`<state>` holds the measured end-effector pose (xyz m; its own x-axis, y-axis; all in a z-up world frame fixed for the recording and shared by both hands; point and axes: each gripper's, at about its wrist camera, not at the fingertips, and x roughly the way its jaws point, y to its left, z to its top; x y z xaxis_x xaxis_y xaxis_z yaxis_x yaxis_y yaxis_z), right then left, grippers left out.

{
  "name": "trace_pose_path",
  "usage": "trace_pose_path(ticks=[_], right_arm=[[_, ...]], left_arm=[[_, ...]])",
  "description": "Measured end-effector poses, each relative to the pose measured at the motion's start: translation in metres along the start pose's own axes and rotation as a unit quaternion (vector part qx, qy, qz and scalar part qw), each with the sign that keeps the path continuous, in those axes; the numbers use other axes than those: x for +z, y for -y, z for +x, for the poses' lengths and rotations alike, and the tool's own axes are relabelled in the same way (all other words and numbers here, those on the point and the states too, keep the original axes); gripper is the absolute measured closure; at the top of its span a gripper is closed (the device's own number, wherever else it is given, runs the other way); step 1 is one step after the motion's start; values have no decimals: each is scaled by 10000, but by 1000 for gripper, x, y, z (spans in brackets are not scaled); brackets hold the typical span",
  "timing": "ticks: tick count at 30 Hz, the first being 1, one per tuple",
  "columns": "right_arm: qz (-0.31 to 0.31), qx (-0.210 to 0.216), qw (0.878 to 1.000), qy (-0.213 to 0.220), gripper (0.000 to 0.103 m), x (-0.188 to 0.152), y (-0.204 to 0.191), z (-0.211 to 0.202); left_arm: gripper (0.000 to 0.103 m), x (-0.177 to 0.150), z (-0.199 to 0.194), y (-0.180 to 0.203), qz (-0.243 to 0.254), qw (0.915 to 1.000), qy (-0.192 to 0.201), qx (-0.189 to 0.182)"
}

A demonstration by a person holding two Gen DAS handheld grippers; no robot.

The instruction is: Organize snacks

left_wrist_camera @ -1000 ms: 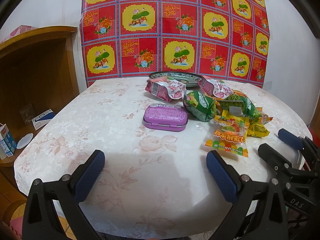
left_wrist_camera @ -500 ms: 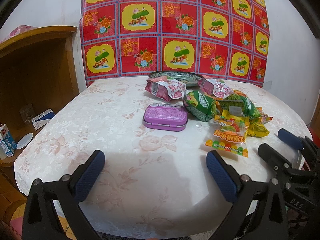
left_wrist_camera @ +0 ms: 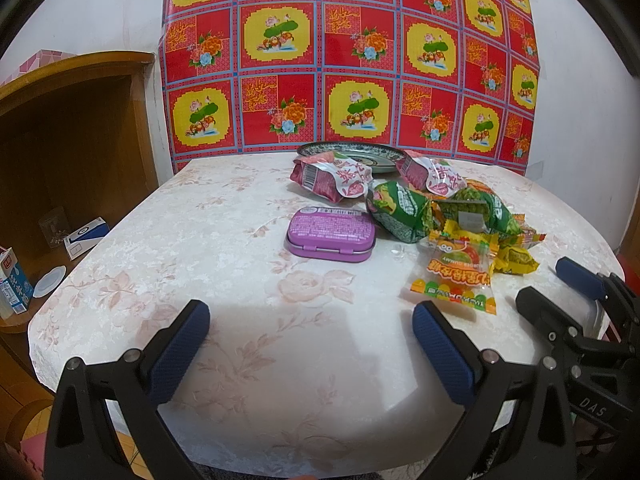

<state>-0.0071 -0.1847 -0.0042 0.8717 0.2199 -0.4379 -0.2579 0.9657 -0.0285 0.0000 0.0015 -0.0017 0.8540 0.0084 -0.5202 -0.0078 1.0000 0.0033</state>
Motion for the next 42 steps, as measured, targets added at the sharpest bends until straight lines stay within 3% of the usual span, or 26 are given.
trace_pose_path(ticks=[20,23,27,33,42], right_arm=[[-10,-3,10000,-5,22,1,0,0],[-31,27,10000,-38,22,0,3,0],[30,468,9987,-208,29,8,11,5],[104,725,9973,54,29,37,27,-11],[518,1313,9884,-568,29,94,57,35]], left_arm=[[0,0,0,0,3,10000,-12,1],[0,3,2,0,23,9999,-160,11],[0,8,-1,0,151,9994,-138,286],[0,31,-8,-9,-8,9998,-47,188],[0,74,8,-4,79,9996,-236,-101]])
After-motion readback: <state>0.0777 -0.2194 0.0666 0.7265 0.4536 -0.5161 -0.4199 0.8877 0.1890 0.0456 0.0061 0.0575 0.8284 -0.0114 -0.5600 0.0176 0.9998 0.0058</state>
